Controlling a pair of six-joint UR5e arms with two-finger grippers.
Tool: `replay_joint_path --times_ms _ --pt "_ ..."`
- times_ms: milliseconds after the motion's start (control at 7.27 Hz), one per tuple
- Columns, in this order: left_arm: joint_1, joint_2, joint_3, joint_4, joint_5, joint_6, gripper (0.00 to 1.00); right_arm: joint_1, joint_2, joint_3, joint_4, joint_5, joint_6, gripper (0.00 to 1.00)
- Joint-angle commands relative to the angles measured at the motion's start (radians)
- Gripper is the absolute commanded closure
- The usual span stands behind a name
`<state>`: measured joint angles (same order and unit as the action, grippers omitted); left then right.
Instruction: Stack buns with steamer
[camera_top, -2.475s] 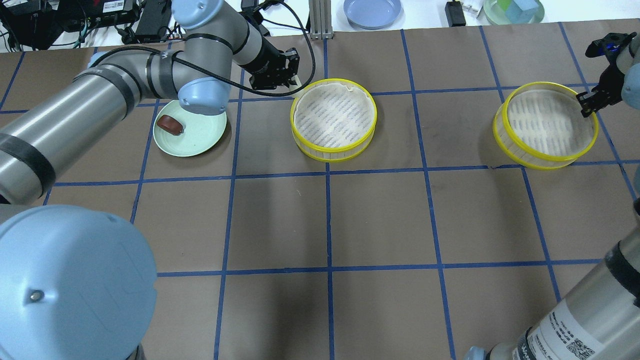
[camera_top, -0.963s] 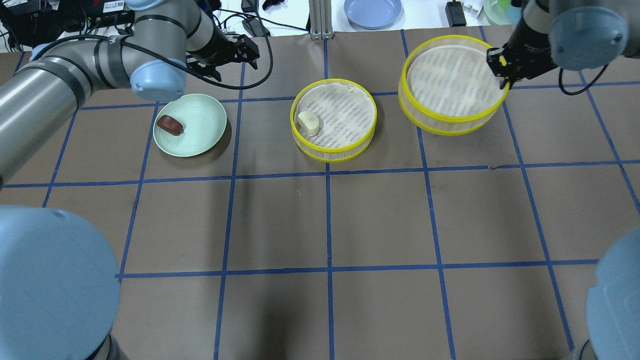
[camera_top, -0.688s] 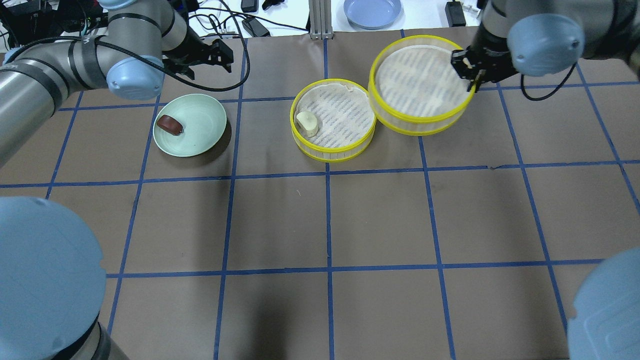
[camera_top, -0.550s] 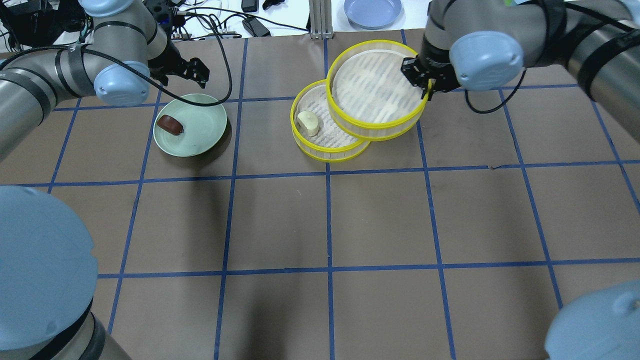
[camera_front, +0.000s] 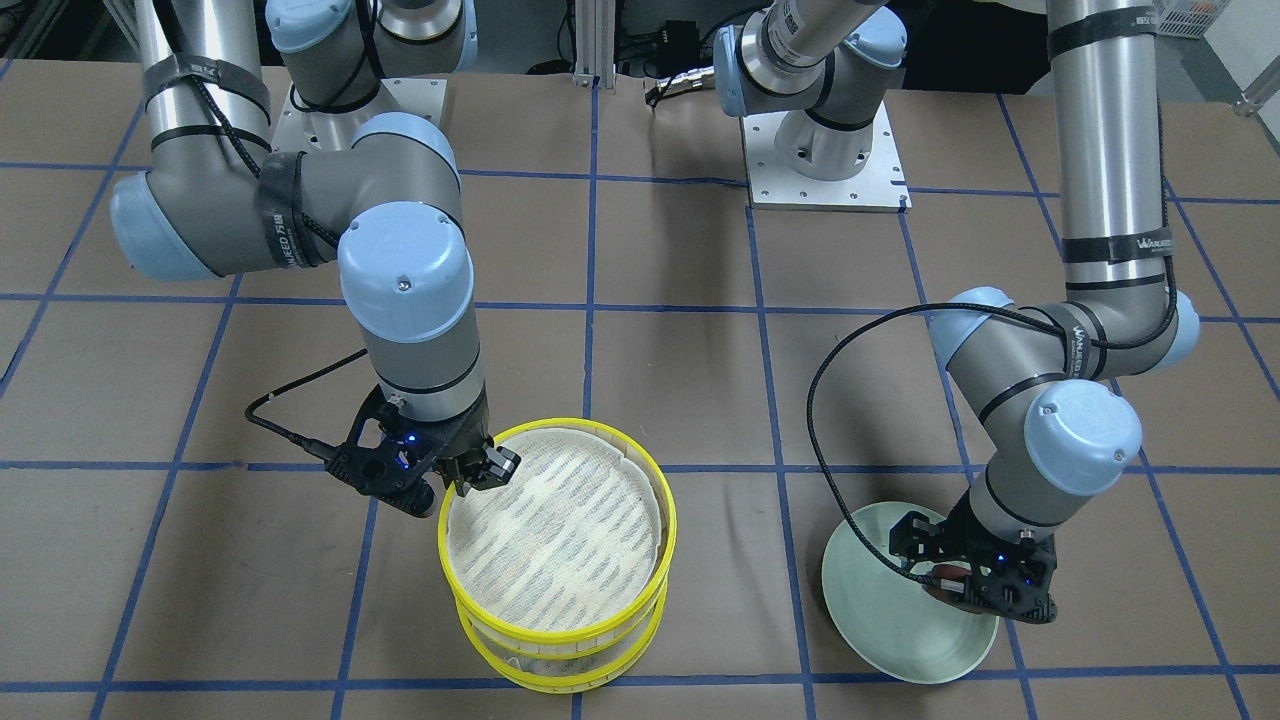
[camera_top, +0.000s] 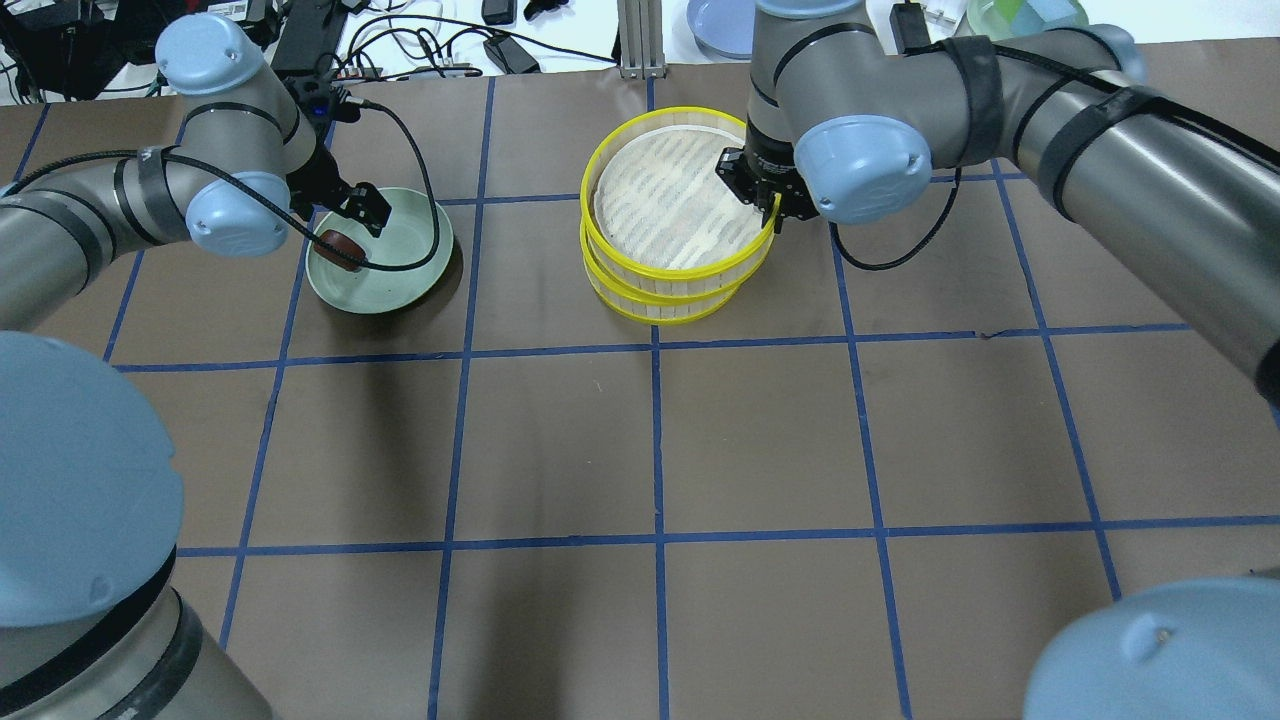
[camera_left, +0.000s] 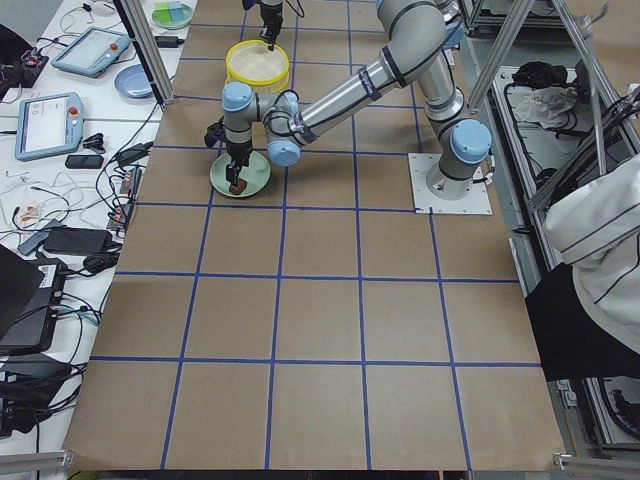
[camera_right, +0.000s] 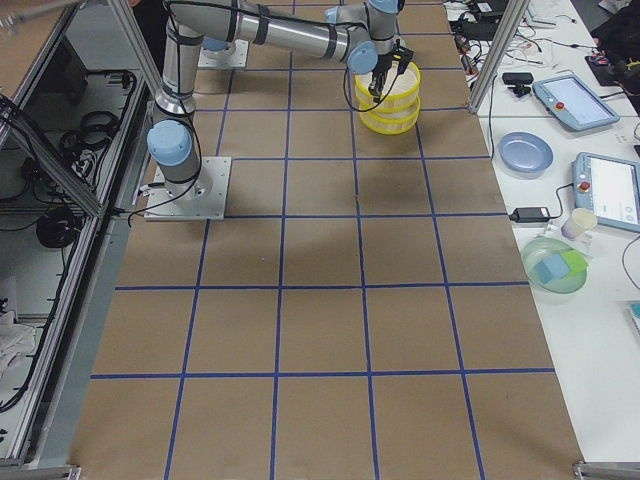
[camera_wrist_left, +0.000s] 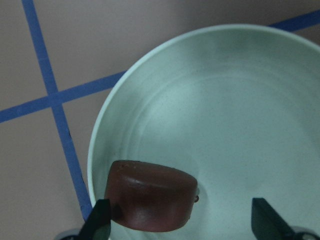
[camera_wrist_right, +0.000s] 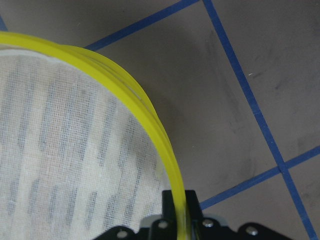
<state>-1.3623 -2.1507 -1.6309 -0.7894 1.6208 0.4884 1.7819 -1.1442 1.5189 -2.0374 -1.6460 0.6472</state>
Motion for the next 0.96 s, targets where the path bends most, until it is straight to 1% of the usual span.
replay_joint_path --times_ms 0,138,412,550,825 --pt "0.003 -0.034 -0.004 0.018 0.002 0.01 0.34 -0.004 0.012 -0.002 -0.009 -0.017 0.011 1.0" --pt "0.003 -0.035 0.005 0.015 0.037 0.012 0.99 -0.005 0.023 0.0 -0.01 -0.015 0.029 1.0" --pt "0.002 -0.011 0.026 0.013 0.027 -0.01 1.0 -0.006 0.035 0.001 -0.01 -0.002 0.026 1.0" --pt "0.0 0.011 0.046 0.009 0.002 -0.033 1.0 -0.006 0.055 0.001 -0.013 0.0 0.035 1.0" --pt "-0.056 0.08 0.083 -0.033 -0.115 -0.335 1.0 -0.006 0.06 0.001 -0.044 -0.003 0.035 1.0"
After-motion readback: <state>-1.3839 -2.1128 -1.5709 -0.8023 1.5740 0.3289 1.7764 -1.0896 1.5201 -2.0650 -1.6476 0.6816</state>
